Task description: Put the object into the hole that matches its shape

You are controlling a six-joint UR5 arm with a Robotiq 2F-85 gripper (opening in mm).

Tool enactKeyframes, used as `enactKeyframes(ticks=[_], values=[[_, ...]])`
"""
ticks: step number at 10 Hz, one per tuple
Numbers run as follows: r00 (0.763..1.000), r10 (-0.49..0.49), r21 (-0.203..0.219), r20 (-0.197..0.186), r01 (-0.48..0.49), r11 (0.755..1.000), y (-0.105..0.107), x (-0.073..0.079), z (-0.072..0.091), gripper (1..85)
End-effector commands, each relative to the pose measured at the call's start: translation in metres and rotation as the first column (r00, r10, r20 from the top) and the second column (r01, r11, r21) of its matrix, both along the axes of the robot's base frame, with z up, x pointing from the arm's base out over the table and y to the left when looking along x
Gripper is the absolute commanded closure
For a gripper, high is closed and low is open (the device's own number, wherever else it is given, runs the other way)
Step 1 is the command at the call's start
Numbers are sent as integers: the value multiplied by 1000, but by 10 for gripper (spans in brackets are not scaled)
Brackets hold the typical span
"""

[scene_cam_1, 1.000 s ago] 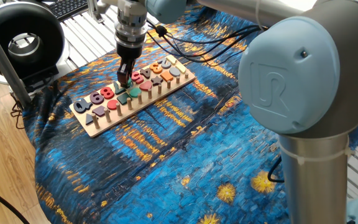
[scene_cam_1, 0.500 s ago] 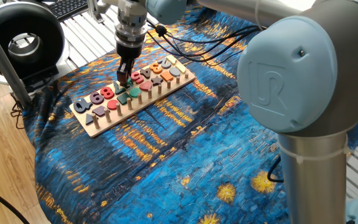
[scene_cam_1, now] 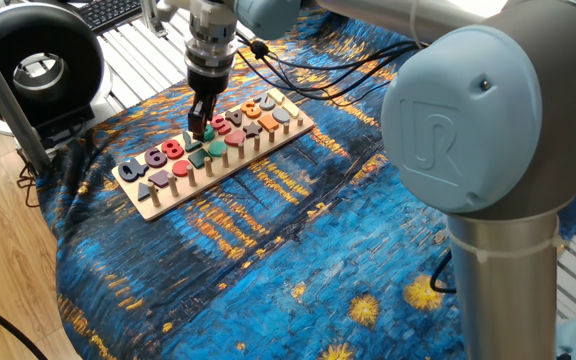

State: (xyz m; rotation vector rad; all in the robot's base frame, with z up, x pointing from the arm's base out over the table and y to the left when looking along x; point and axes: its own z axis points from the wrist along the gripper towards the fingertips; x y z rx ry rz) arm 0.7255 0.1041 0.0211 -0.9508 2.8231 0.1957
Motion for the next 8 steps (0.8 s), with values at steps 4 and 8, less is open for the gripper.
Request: enactKeyframes(ticks=[4,8], values=[[998,-63,-13,-26,63,998,-5,-7,7,337],[950,-305,-139,-63,294,946,-44,-29,37,747]])
